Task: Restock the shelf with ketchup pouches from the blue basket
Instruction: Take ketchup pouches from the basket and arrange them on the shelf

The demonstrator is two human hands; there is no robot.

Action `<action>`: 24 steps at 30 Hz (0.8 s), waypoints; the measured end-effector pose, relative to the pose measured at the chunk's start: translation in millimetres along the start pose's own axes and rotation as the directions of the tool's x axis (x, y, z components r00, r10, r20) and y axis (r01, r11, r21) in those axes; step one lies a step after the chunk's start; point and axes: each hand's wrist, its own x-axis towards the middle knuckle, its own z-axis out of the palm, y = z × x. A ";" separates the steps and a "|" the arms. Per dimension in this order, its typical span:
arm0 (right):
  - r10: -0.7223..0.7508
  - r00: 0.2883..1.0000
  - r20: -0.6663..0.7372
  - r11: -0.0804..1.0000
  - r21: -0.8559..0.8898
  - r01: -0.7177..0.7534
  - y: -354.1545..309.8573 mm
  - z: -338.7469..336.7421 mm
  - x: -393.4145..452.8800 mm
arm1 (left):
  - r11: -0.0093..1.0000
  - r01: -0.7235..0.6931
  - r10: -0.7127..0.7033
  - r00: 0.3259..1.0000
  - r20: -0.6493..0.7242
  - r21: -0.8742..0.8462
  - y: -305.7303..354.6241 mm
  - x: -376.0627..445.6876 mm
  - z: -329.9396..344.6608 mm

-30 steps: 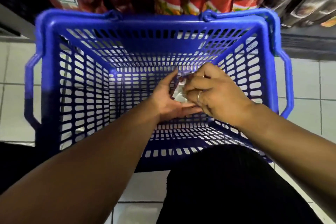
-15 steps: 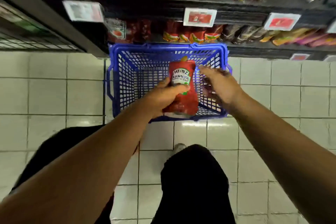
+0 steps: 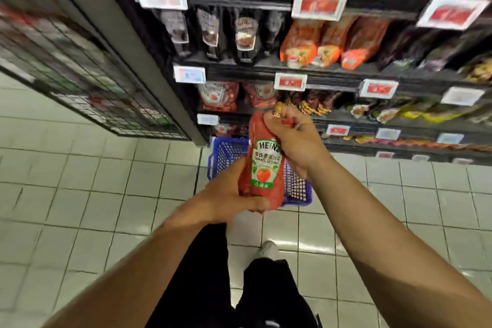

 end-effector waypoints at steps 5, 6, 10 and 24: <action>-0.184 0.982 0.040 0.975 -0.118 0.188 -93.1 40.9 -9.0 | 0.983 -0.182 0.177 0.979 -0.101 -0.035 66.3 -16.9 -23.2; -0.215 0.975 0.049 0.966 -0.133 0.220 -107.4 48.6 -7.2 | 0.977 -0.209 0.204 0.972 -0.114 -0.035 77.7 -17.1 -31.2; -0.302 0.949 0.094 0.927 -0.203 0.315 -151.3 77.1 0.6 | 0.953 -0.303 0.298 0.943 -0.147 -0.012 115.4 -17.8 -64.7; -0.326 0.944 0.047 0.925 -0.188 0.329 -236.0 167.1 65.0 | 0.886 -0.445 0.462 0.868 -0.181 0.128 187.8 11.2 -207.7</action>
